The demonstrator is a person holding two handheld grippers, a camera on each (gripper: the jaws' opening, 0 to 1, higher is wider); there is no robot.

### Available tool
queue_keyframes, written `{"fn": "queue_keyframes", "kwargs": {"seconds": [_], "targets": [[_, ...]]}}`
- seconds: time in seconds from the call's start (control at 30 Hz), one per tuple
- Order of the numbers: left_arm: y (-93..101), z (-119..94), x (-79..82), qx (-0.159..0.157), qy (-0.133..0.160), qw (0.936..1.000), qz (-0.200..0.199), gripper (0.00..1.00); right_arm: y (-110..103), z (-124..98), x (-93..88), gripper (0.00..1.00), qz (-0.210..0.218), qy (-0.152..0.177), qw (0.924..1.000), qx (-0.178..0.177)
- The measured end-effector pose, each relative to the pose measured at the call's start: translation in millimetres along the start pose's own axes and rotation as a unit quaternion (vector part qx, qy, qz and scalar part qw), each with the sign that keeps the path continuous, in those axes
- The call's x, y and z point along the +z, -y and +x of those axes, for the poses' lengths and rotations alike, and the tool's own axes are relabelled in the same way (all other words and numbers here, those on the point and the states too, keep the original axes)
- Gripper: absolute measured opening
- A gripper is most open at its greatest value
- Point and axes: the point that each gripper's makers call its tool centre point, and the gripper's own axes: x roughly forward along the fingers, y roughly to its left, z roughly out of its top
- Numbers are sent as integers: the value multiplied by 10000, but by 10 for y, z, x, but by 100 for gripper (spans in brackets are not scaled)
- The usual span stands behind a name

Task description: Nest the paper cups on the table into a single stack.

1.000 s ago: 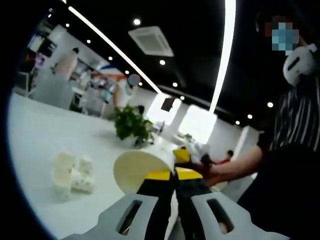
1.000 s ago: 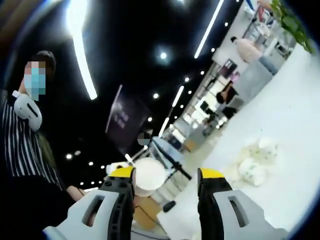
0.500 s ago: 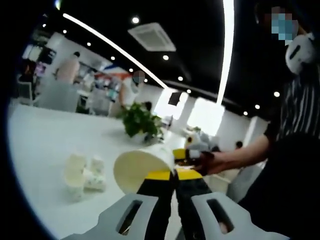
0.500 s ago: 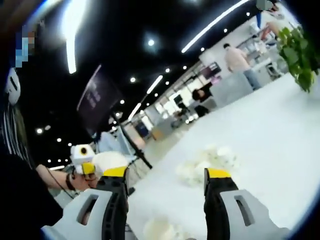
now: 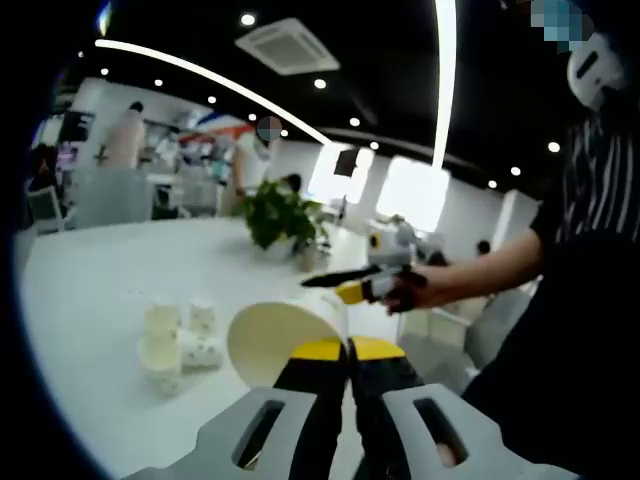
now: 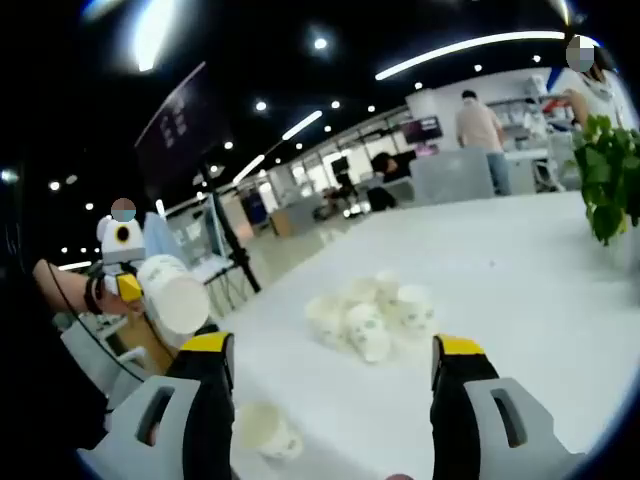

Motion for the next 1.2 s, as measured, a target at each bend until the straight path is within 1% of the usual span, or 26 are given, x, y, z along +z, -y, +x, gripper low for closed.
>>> {"fn": "queue_keyframes", "kwargs": {"seconds": [0.07, 0.17, 0.3, 0.37, 0.5, 0.7, 0.73, 0.77, 0.8, 0.83, 0.87, 0.93, 0.97, 1.0, 1.03, 1.1, 1.13, 1.17, 1.2], "targets": [[19, -1, -10, -19, -65, 10000, 53, 0, 19, 5, -19, 85, -98, -58, 9999, -60], [3, -7, -63, 20, -250, 9996, 142, 0, 44, 9, -31, 90, -236, -104, 9996, -124], [25, -2, -121, -18, -489, 9985, 240, 0, 86, 13, -51, 100, -389, -181, 9988, -244], [23, 4, -154, 11, -669, 9972, 319, 0, 105, -1, -59, 100, -512, -220, 9981, -264], [46, 26, -193, -35, -863, 9955, 396, 0, 110, -39, -65, 100, -732, -281, 9967, -230], [101, 82, -225, -163, -1223, 9898, 714, 0, 173, -123, -89, 100, -971, -388, 9942, -242], [106, 92, -232, -182, -1284, 9886, 762, 0, 180, -126, -90, 100, -1010, -404, 9938, -239], [114, 97, -263, -210, -1457, 9854, 854, 0, 194, -135, -87, 100, -1114, -426, 9926, -228], [115, 103, -298, -234, -1641, 9809, 1019, 0, 199, -142, -88, 100, -1160, -446, 9920, -224], [113, 108, -307, -238, -1687, 9797, 1055, 0, 202, -149, -90, 100, -1184, -465, 9916, -220], [118, 122, -338, -260, -1840, 9775, 998, 0, 207, -158, -78, 100, -1213, -453, 9914, -202], [162, 173, -272, -357, -1800, 9772, 1069, 0, 233, -172, -72, 100, -1289, -470, 9903, -205], [164, 181, -271, -372, -1870, 9751, 1131, 0, 247, -180, -70, 100, -1325, -478, 9898, -203], [150, 181, -296, -367, -1999, 9716, 1213, 0, 259, -190, -66, 100, -1353, -482, 9894, -212], [131, 173, -352, -366, -2231, 9651, 1322, 0, 279, -207, -57, 100, -1395, -471, 9888, -224], [144, 198, -399, -411, -2481, 9558, 1526, 0, 305, -227, -56, 100, -1411, -462, 9887, -217], [163, 215, -398, -452, -2505, 9546, 1546, 0, 318, -235, -62, 100, -1419, -474, 9885, -216], [193, 242, -370, -507, -2418, 9575, 1490, 0, 336, -247, -74, 100, -1444, -495, 9881, -213], [206, 263, -349, -556, -2373, 9590, 1443, 0, 345, -257, -83, 100, -1460, -515, 9877, -214]]}}
